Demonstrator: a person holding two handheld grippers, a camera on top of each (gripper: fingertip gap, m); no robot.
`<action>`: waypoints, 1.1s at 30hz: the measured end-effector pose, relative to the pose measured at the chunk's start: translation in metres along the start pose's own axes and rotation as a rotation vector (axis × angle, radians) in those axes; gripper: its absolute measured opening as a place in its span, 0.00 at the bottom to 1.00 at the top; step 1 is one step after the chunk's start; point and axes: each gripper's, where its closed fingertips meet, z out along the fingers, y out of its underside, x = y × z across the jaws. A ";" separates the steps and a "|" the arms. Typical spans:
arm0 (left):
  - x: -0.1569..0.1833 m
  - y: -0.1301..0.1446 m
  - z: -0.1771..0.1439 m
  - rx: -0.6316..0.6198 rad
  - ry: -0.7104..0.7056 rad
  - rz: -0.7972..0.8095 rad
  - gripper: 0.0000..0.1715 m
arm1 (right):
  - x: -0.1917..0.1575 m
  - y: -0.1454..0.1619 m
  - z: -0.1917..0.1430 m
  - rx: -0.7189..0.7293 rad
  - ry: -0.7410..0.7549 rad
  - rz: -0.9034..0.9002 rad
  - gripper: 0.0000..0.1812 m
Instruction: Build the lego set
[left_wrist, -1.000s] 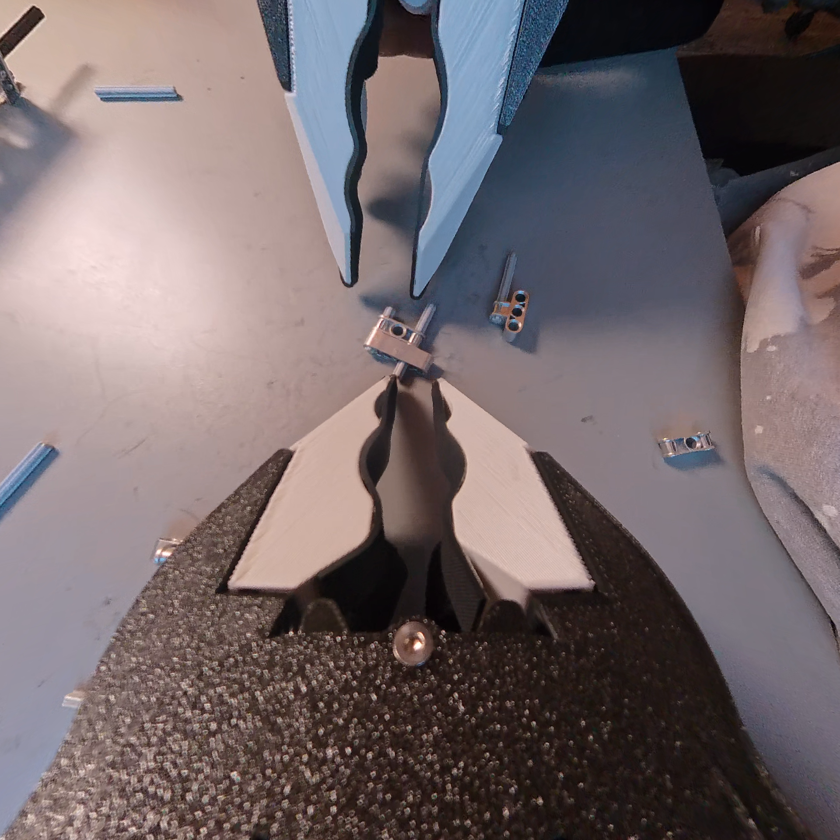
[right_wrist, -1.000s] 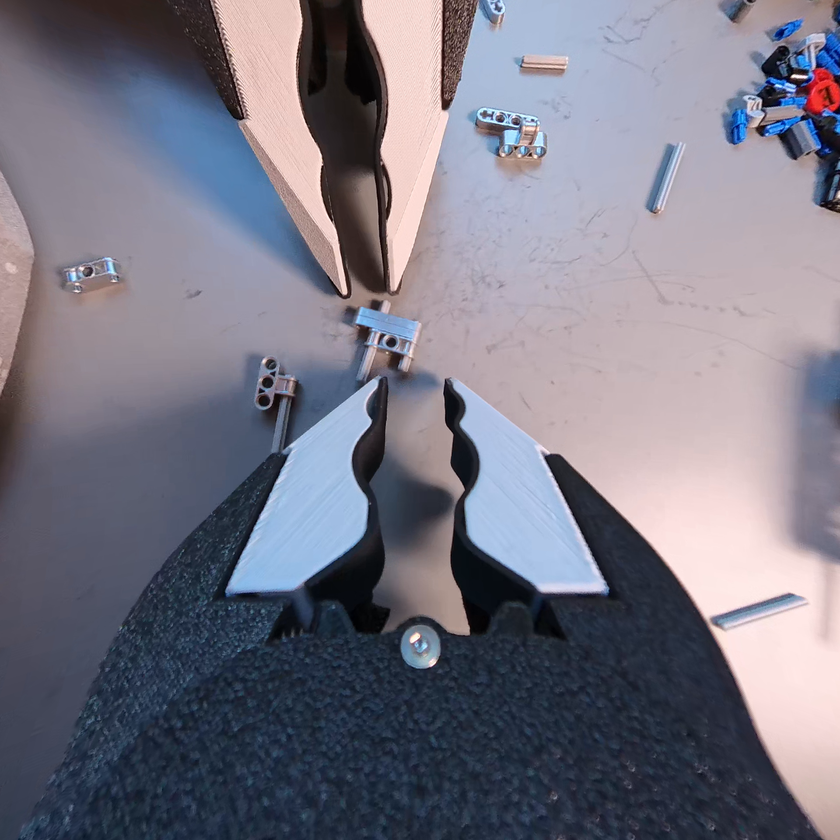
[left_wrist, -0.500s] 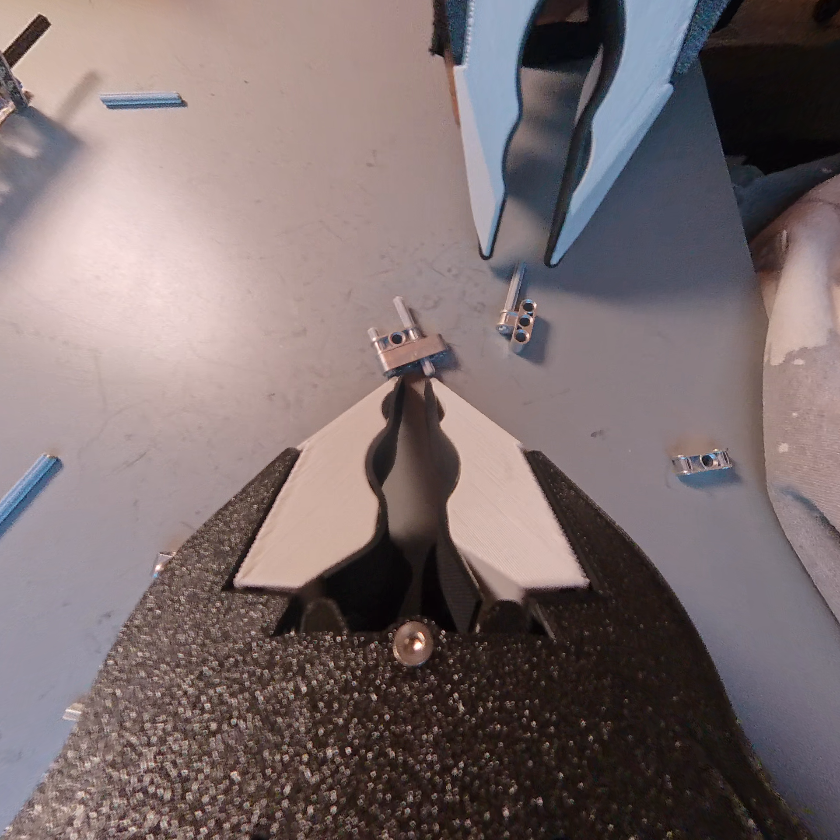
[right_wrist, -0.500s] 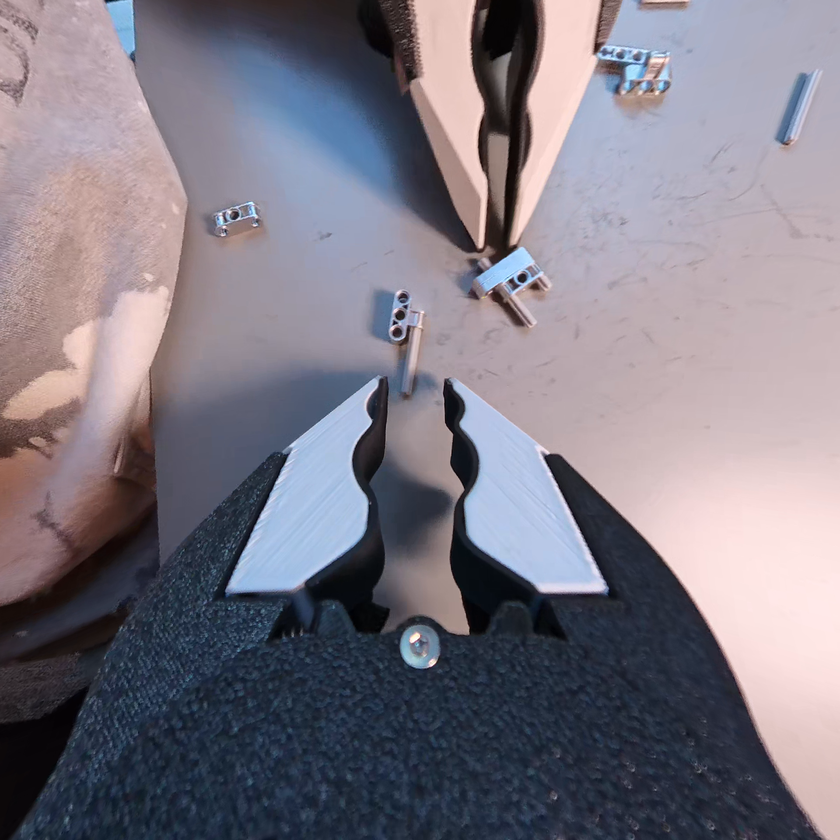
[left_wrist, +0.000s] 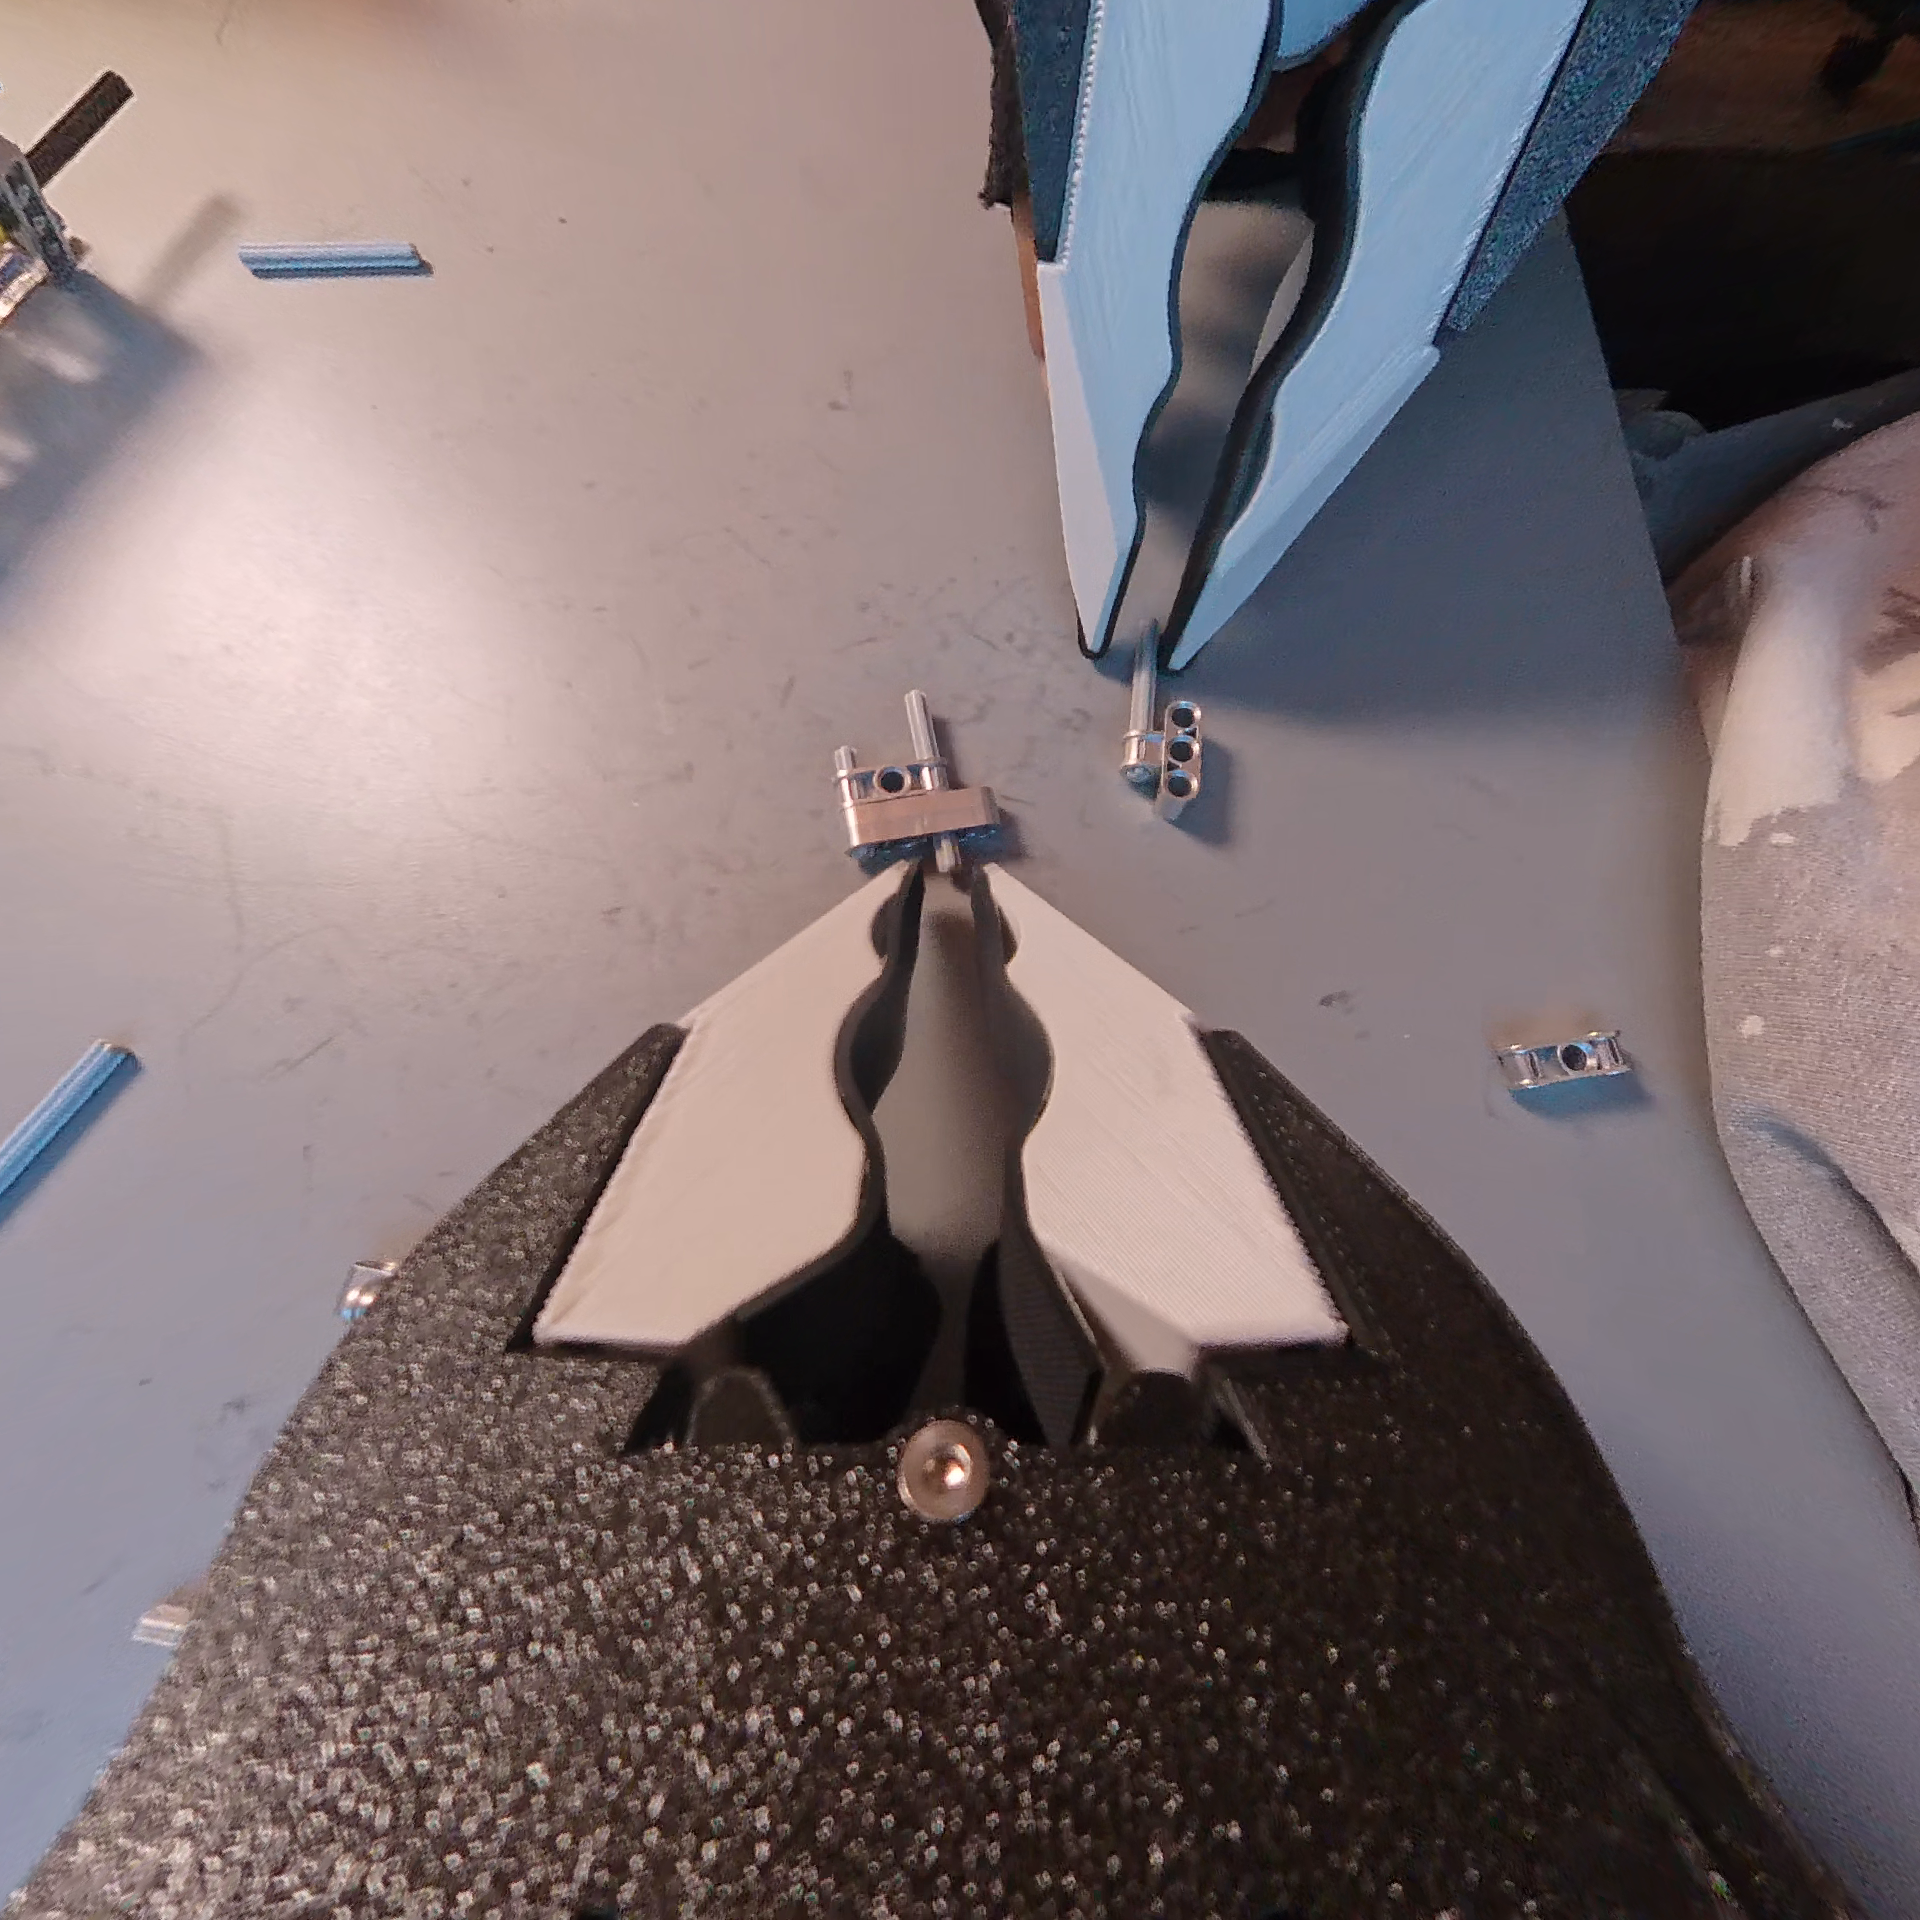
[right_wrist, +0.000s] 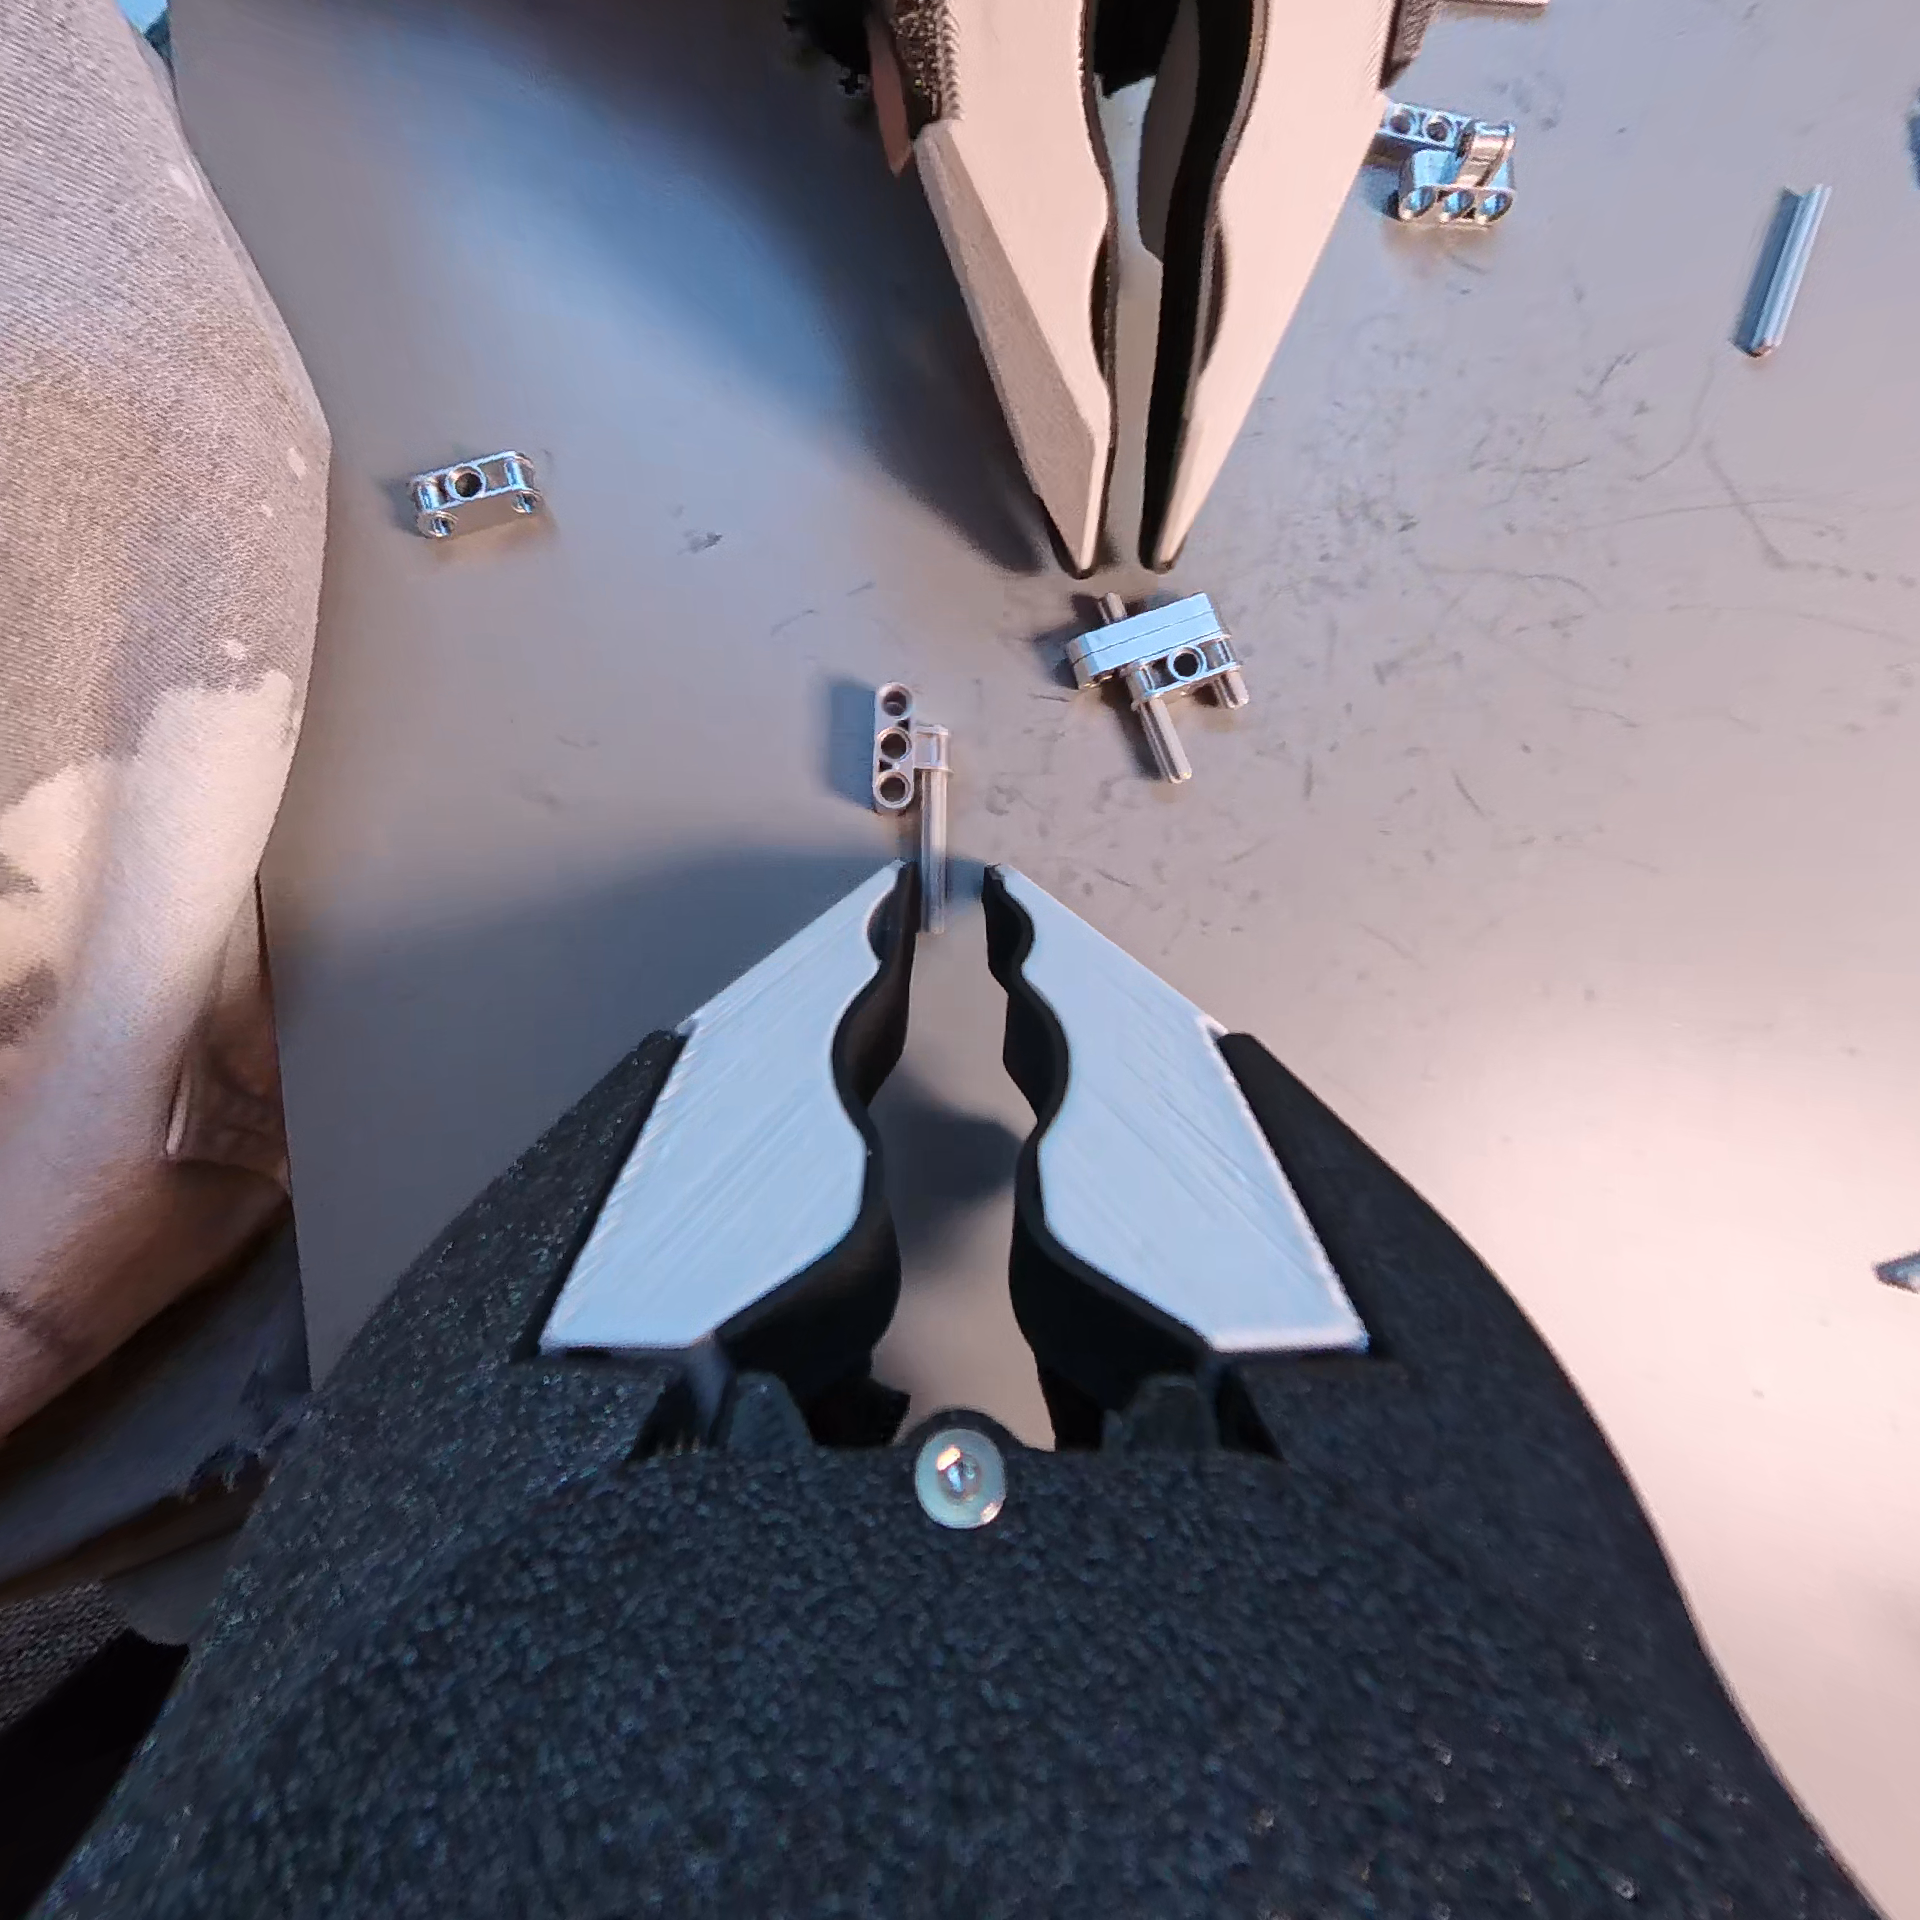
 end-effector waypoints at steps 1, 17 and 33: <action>0.001 0.000 0.001 -0.001 0.004 0.003 0.04 | 0.001 0.000 0.000 -0.001 0.004 0.001 0.04; -0.001 0.001 0.007 -0.020 -0.029 0.025 0.03 | 0.022 0.000 0.001 -0.028 0.041 -0.036 0.01; -0.014 0.001 0.003 -0.030 0.033 0.100 0.21 | 0.030 -0.006 0.007 -0.048 0.022 -0.088 0.01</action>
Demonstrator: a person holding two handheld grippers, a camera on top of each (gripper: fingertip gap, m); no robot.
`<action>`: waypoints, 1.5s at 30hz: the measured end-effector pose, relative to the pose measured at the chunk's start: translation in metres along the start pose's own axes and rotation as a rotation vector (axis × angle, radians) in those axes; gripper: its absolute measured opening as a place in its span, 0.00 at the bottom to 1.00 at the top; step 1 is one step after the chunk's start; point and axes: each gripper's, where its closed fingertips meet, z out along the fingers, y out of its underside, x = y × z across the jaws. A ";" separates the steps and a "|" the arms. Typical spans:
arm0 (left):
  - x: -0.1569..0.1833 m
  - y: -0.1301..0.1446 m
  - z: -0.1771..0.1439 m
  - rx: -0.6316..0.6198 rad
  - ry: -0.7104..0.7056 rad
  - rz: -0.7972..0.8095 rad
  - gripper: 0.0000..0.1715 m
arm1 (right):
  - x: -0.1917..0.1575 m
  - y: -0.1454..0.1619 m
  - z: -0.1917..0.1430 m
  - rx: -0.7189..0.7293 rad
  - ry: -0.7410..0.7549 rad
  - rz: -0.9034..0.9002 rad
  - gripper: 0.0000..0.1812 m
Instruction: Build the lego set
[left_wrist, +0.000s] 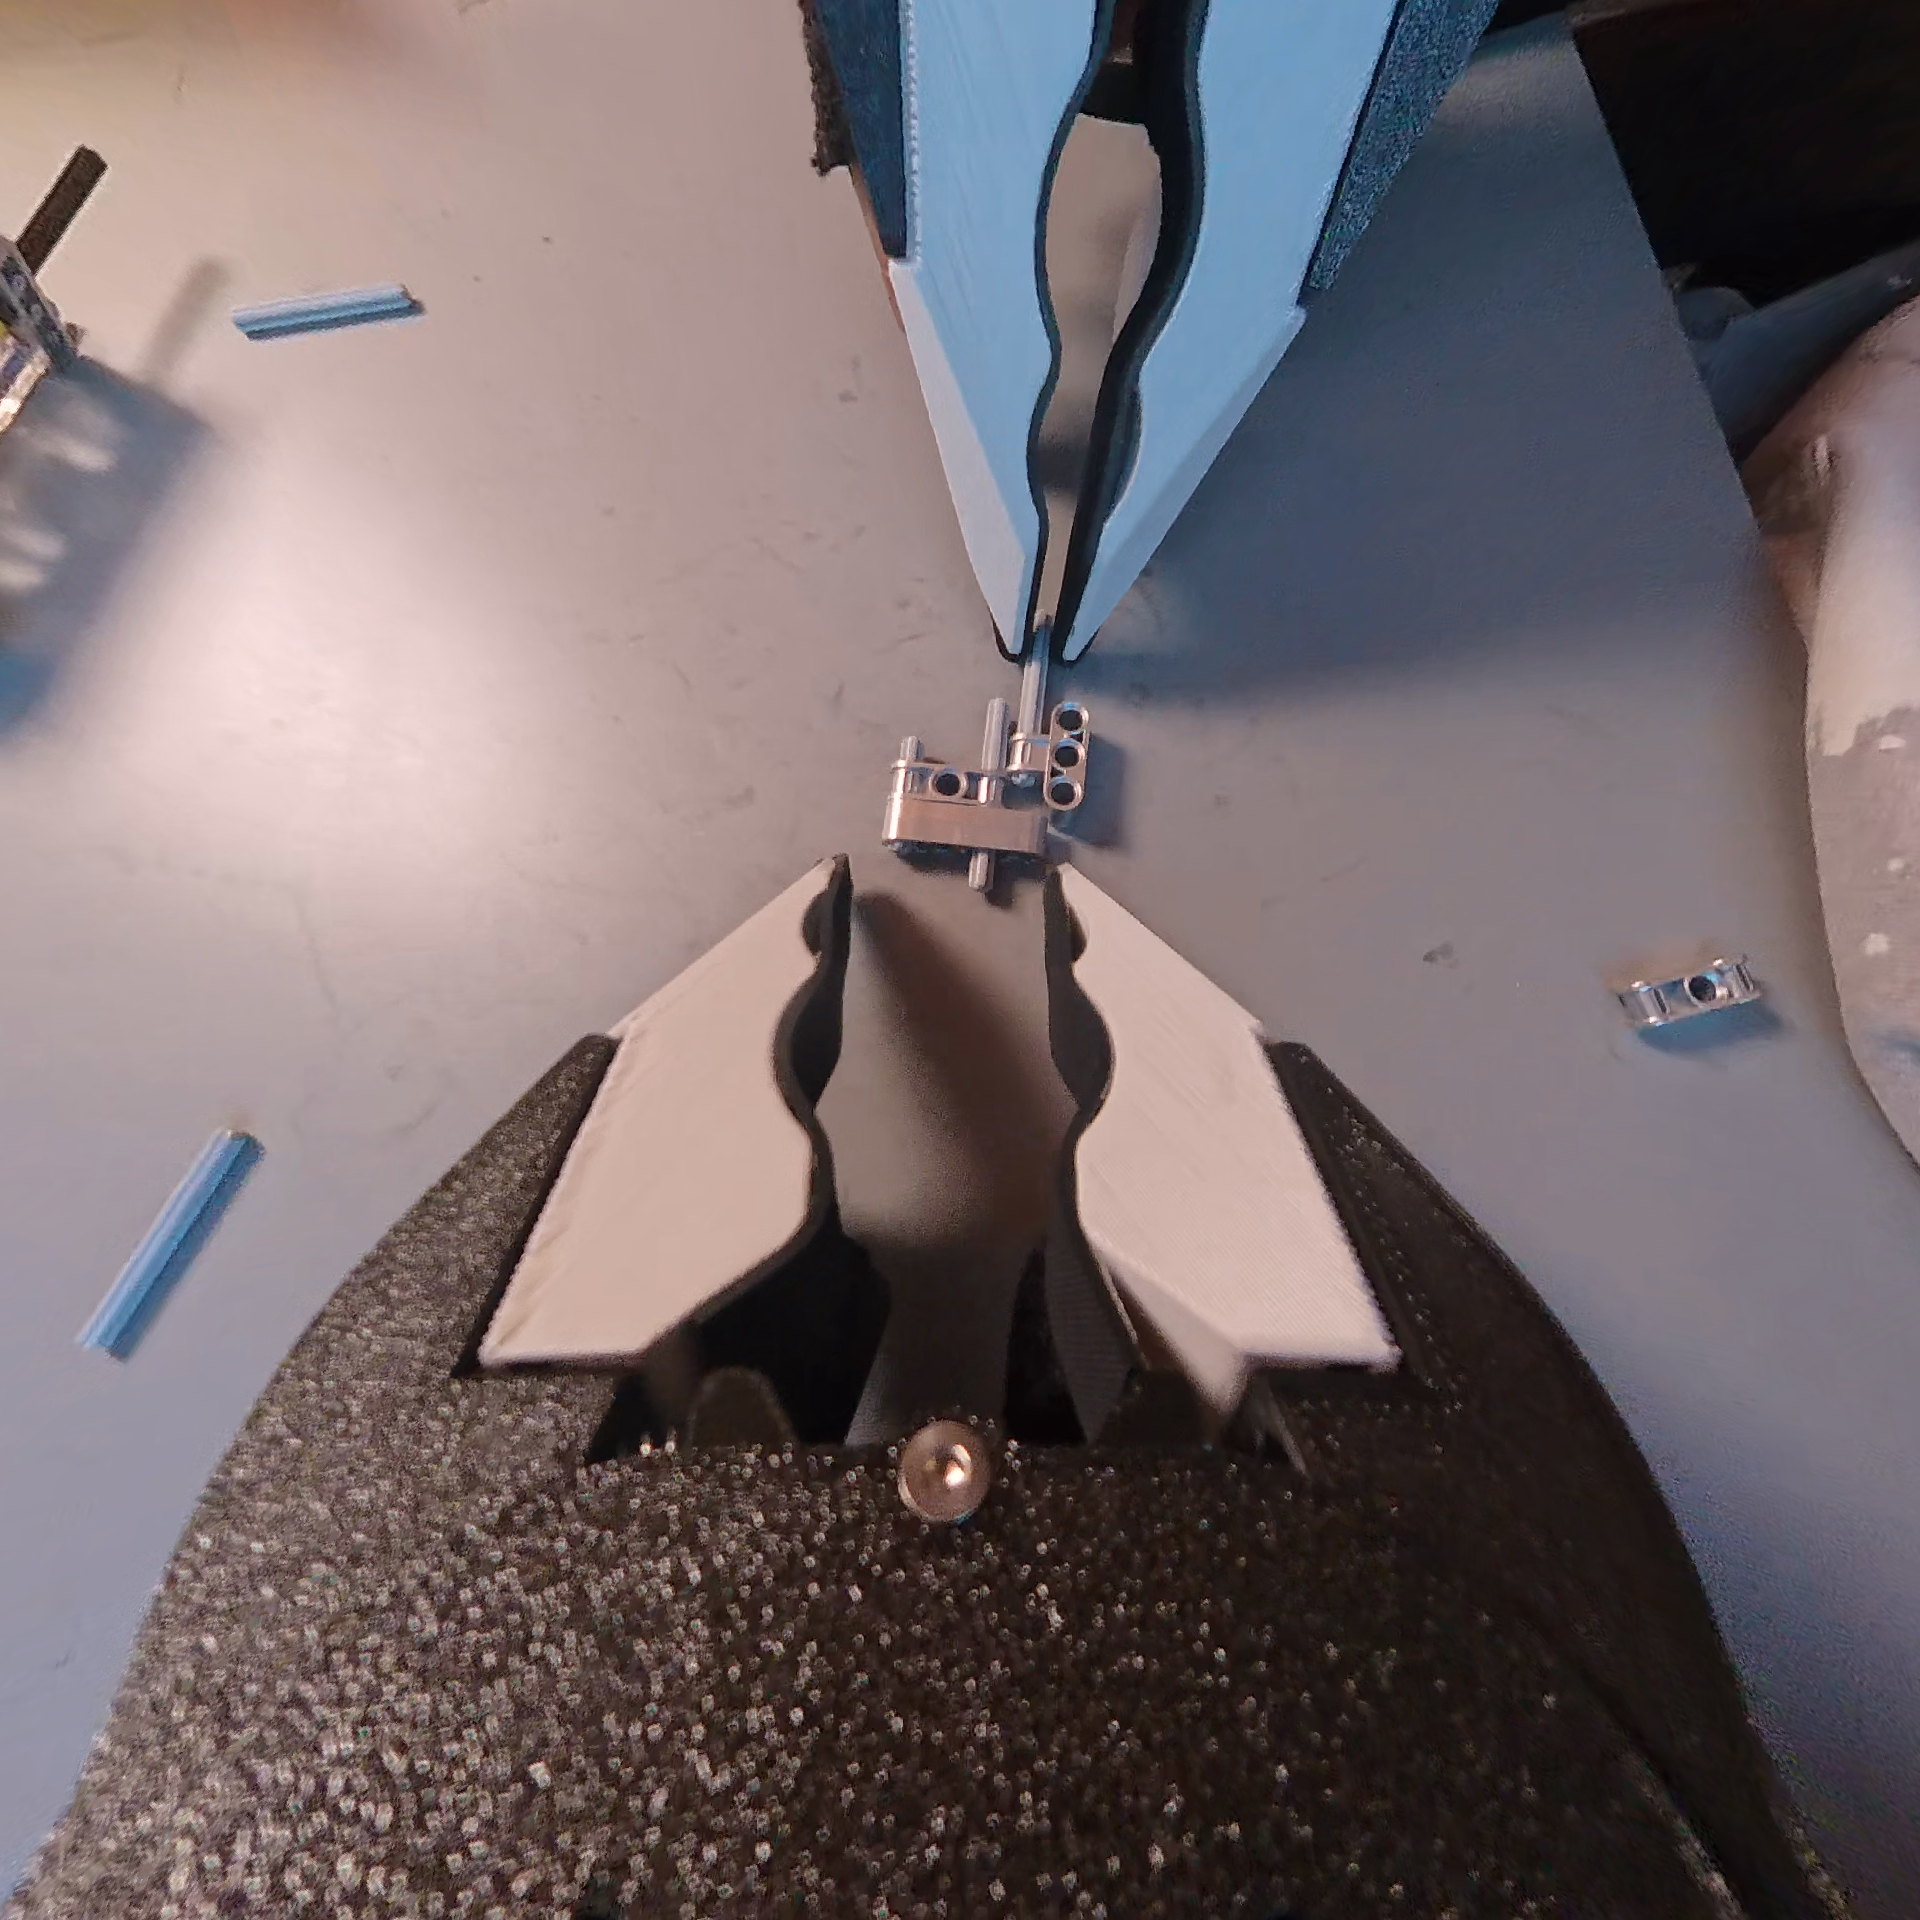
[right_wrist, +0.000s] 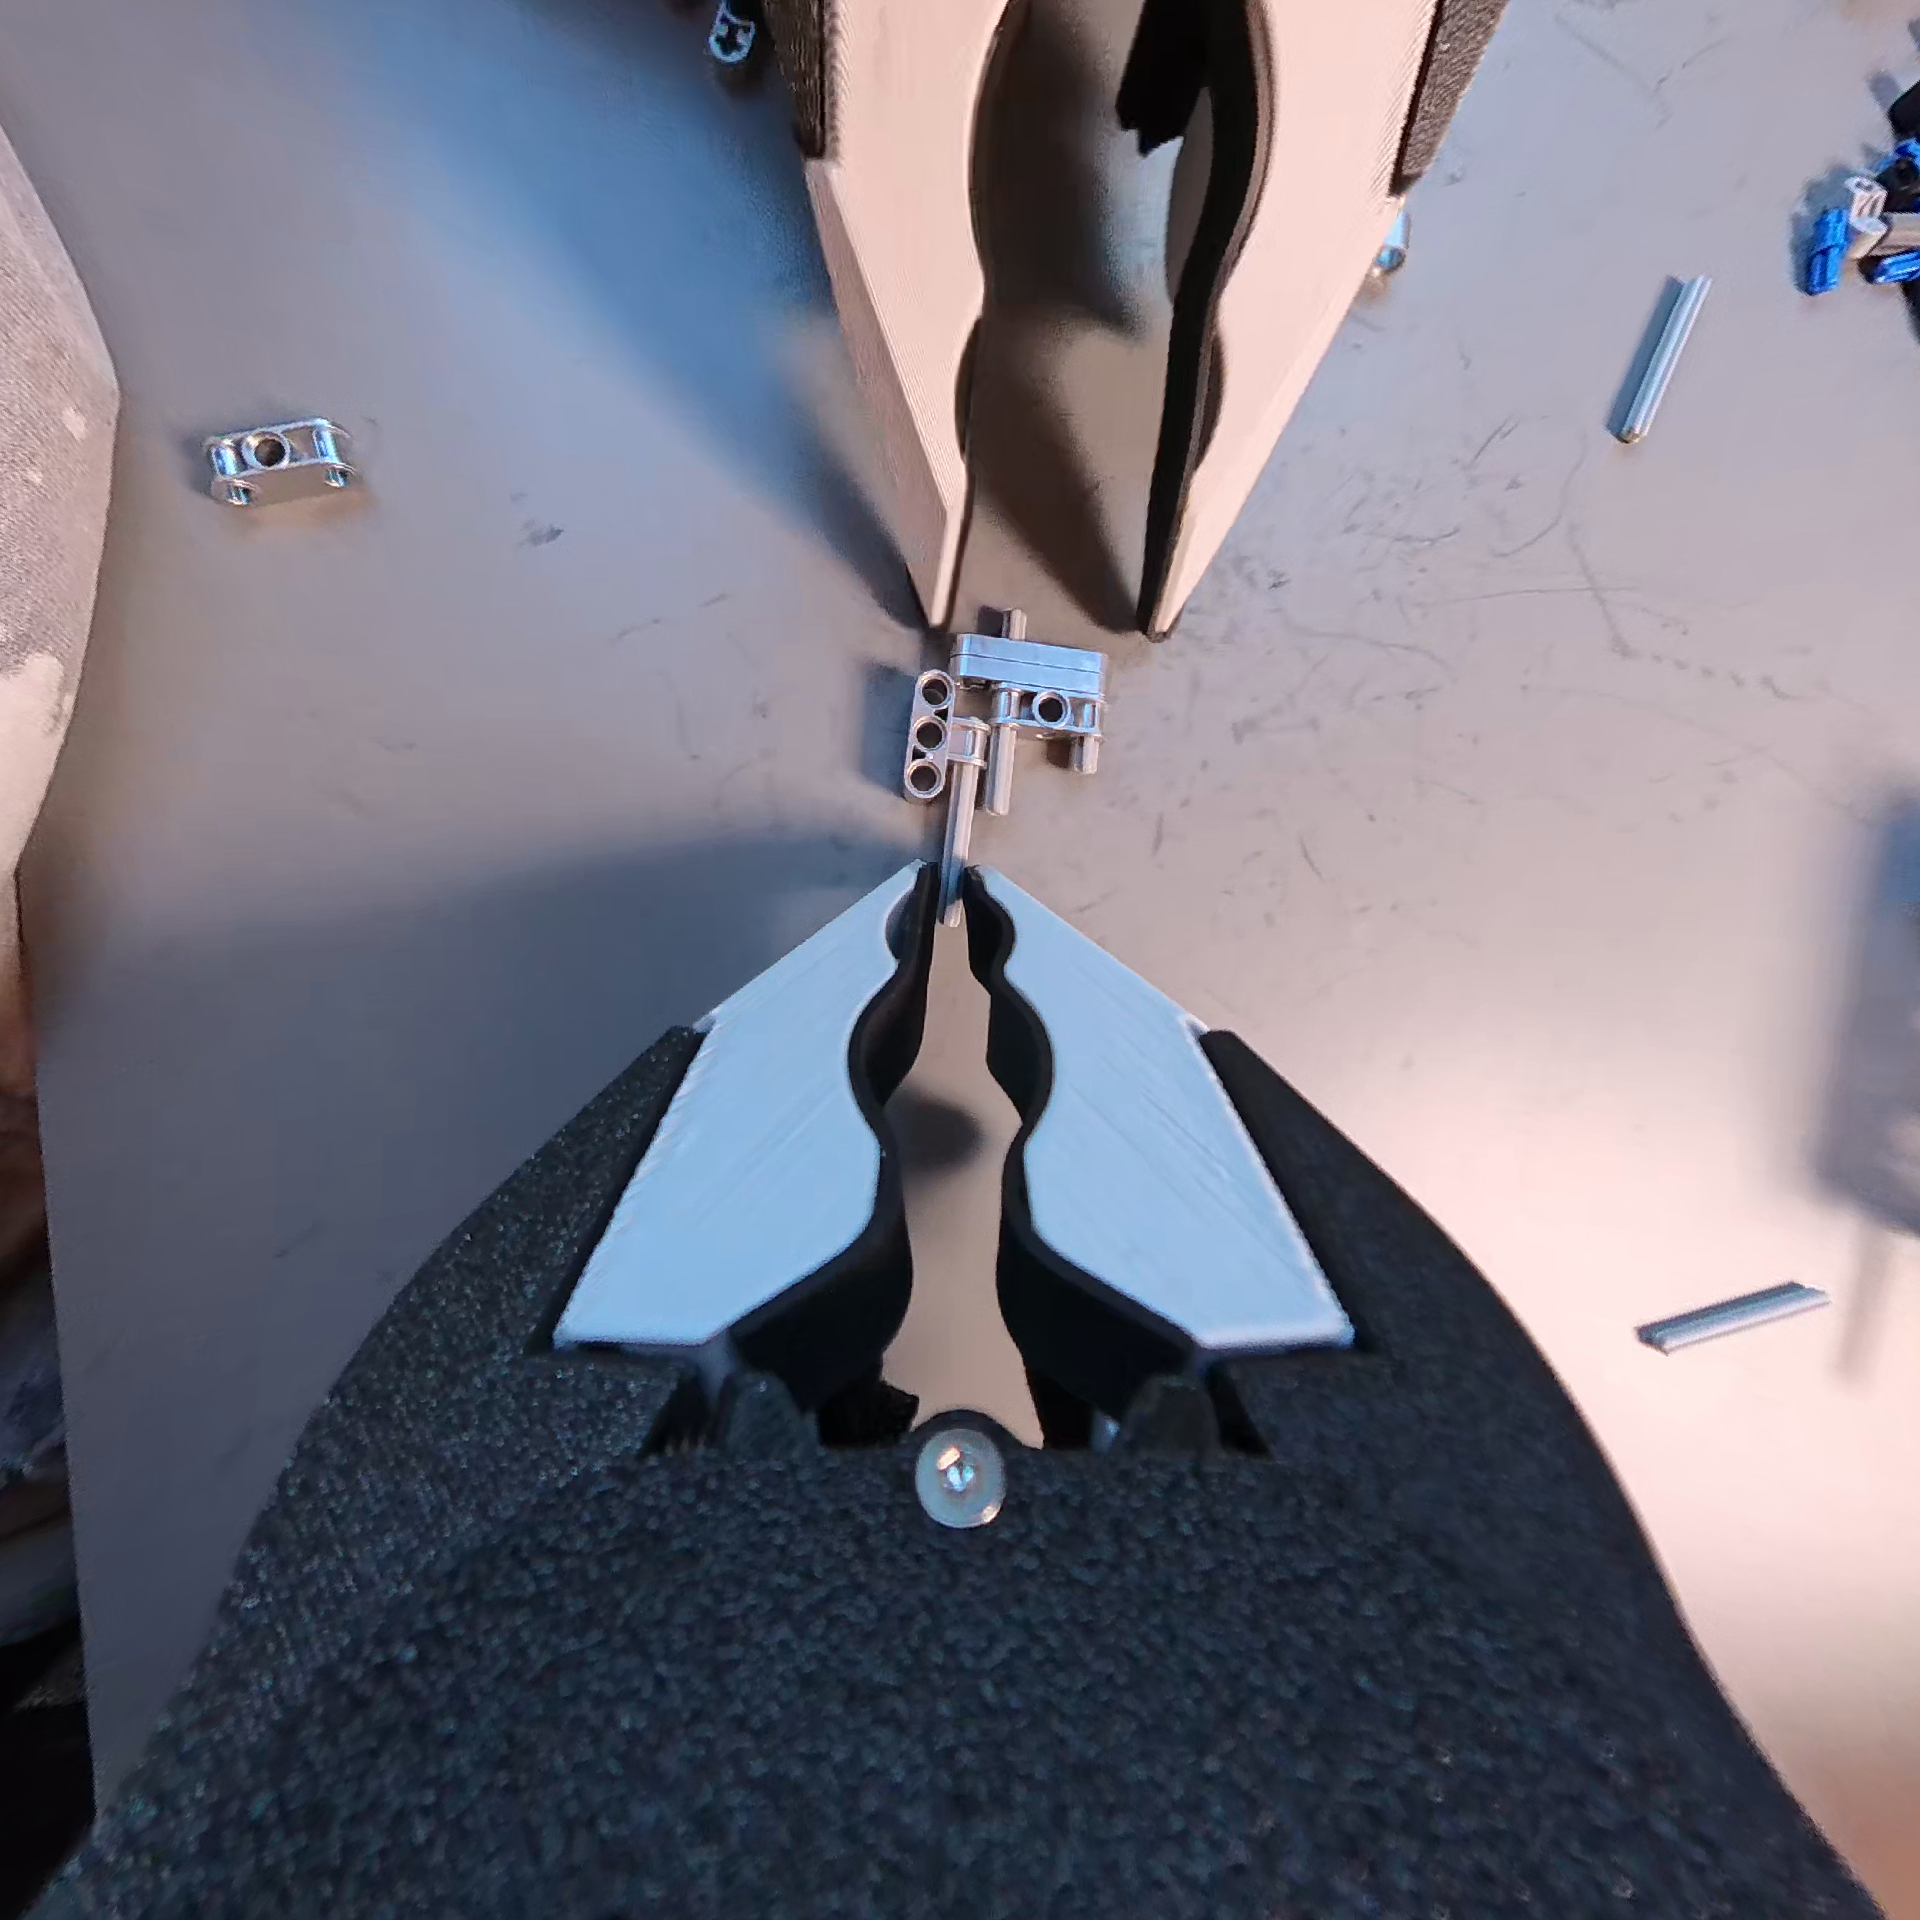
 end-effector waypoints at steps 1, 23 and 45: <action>-0.002 -0.001 -0.002 0.002 0.008 0.013 0.21 | 0.000 0.000 0.000 -0.004 0.002 -0.005 0.01; -0.005 -0.001 0.004 -0.004 0.124 0.055 0.14 | 0.006 -0.006 0.005 0.013 0.028 -0.033 0.01; -0.004 -0.002 0.005 0.010 0.121 0.051 0.13 | 0.005 0.001 -0.003 0.034 0.007 0.047 0.02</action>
